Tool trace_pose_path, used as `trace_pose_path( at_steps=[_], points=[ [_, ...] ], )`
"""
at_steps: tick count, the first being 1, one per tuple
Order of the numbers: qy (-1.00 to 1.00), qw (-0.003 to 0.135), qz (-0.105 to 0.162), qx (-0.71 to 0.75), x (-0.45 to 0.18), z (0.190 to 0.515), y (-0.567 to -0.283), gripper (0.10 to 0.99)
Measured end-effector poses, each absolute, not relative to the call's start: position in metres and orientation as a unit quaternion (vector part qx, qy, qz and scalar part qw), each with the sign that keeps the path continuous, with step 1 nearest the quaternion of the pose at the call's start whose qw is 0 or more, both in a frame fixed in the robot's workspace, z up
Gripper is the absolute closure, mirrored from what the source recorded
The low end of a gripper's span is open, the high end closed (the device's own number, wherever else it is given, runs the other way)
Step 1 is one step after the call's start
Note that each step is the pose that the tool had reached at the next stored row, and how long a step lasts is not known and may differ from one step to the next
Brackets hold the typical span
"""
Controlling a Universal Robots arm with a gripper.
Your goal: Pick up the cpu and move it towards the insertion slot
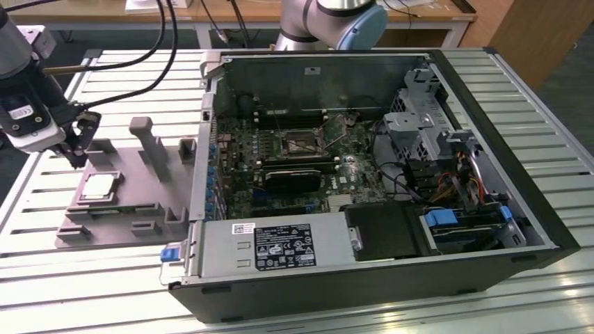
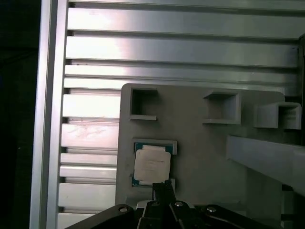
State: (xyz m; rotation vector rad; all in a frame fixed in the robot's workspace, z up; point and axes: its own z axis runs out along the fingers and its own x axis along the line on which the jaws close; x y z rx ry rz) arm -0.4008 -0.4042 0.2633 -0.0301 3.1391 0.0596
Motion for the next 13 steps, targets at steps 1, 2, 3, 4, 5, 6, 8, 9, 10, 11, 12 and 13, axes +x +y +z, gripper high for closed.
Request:
trace_pose_path(
  at_steps=[1,2,3,4,5,6,8,9,10,11,12,13],
  points=[
    [1.000,0.001,0.019,-0.010,-0.401,0.262,-0.404,0.984],
    [1.000,0.001,0.019,-0.010,-0.401,0.260,-0.404,0.984],
    [1.000,0.001,0.019,-0.010,-0.401,0.258,-0.404,0.984],
    [1.000,0.001,0.019,-0.010,-0.402,0.256,-0.404,0.984],
    [1.000,0.001,0.019,-0.010,-0.402,0.254,-0.404,0.984],
    [1.000,0.001,0.019,-0.010,-0.402,0.252,-0.404,0.984],
    [1.000,0.001,0.019,-0.010,-0.402,0.249,-0.404,0.984],
    [1.000,0.001,0.019,-0.010,-0.403,0.247,-0.404,0.984],
    [1.000,0.001,0.019,-0.010,-0.403,0.245,-0.404,0.984],
    [1.000,0.001,0.019,-0.010,-0.403,0.244,-0.404,0.984],
    [1.000,0.001,0.019,-0.009,-0.403,0.243,-0.404,0.984],
    [1.000,0.001,0.019,-0.009,-0.403,0.242,-0.404,0.984]
  ],
)
